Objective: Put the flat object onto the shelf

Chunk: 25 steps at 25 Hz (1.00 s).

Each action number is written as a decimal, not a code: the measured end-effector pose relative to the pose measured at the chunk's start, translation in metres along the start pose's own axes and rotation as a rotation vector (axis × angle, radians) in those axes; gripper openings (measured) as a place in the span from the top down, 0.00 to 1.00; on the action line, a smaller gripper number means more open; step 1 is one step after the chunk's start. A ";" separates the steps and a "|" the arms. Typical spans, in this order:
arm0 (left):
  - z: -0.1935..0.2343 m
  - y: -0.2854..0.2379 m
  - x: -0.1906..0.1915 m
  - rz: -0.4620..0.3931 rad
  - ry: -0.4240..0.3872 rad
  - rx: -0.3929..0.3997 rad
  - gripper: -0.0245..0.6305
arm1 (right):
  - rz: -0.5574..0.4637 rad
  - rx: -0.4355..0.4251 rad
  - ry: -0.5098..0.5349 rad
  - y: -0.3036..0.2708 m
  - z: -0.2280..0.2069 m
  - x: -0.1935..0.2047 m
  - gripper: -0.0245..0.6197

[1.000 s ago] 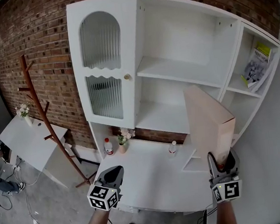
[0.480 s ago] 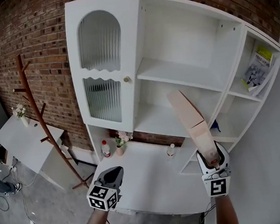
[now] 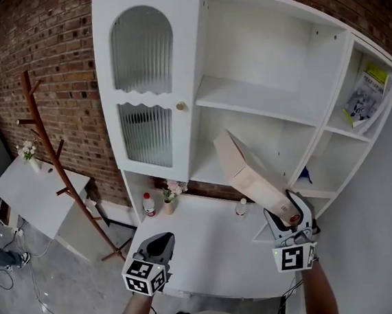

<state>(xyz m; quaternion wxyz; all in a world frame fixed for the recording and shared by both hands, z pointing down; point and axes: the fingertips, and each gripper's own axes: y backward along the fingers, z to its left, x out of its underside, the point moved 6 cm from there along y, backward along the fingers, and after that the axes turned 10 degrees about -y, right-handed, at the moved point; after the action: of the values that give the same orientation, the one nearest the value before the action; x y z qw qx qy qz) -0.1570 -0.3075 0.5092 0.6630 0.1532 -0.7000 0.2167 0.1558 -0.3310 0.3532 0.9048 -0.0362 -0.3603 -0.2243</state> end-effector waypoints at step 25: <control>0.011 0.022 0.022 0.030 0.043 -0.014 0.91 | 0.155 -0.114 0.350 -0.084 0.053 0.038 0.51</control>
<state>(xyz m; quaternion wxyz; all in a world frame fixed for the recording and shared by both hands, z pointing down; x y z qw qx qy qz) -0.1794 -0.2926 0.5283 0.6757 0.1330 -0.6893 0.2249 0.1099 -0.4088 0.4093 0.9646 -0.0752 -0.1804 -0.1768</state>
